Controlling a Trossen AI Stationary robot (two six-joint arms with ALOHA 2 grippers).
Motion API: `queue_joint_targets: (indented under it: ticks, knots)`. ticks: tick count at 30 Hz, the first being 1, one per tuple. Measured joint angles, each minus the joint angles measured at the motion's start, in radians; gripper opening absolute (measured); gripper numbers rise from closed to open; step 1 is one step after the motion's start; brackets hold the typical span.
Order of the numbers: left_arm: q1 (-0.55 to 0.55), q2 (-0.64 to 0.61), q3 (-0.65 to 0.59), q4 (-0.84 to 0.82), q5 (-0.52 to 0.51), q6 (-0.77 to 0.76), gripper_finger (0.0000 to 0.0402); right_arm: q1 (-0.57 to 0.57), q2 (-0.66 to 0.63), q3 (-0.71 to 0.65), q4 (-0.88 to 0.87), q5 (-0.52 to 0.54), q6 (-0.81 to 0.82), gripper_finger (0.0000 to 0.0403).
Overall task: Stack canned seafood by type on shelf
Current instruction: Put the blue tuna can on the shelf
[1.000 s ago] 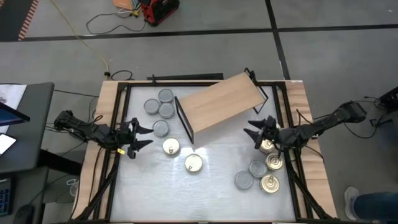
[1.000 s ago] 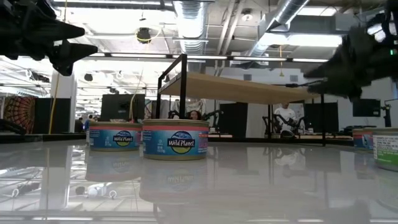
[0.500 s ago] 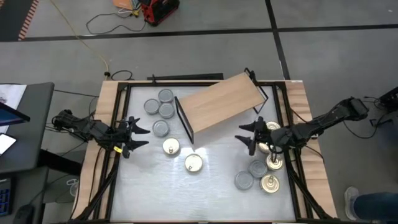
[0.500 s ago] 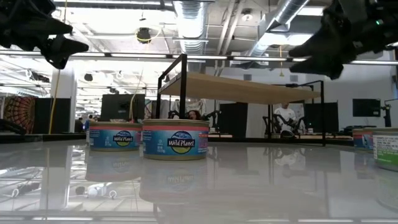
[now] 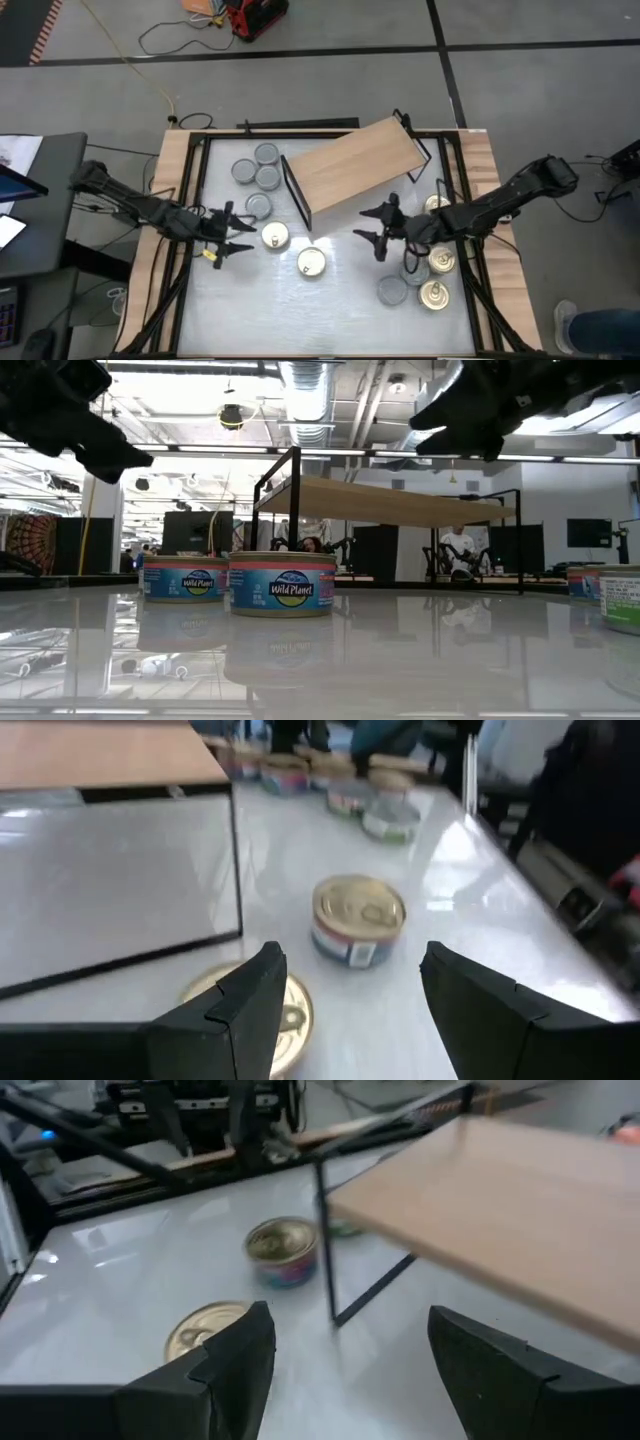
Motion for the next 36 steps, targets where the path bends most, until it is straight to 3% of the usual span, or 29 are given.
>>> queue_joint_targets:
  ticks: [13, 19, 22, 26, 36]
  knots:
    - [-0.034, 0.460, 0.193, -0.049, -0.027, 0.118, 0.0224, 0.025, 0.193, 0.173, 0.005, -0.003, -0.142, 0.0285]
    - [-0.034, 0.622, 0.248, -0.053, -0.047, 0.225, 0.0224, 0.025, 0.173, 0.173, -0.015, 0.004, -0.187, 0.0285]
    - [-0.037, 0.695, 0.255, -0.056, -0.109, 0.268, 0.0219, 0.035, 0.128, 0.174, -0.048, 0.011, -0.180, 0.0285]
    - [-0.048, 0.763, 0.278, -0.066, -0.219, 0.308, 0.0194, 0.058, 0.106, 0.174, -0.061, 0.011, -0.163, 0.0285]
    - [-0.079, 0.853, 0.322, -0.203, -0.262, 0.314, 0.0084, 0.079, 0.116, 0.174, -0.079, 0.038, -0.125, 0.0285]
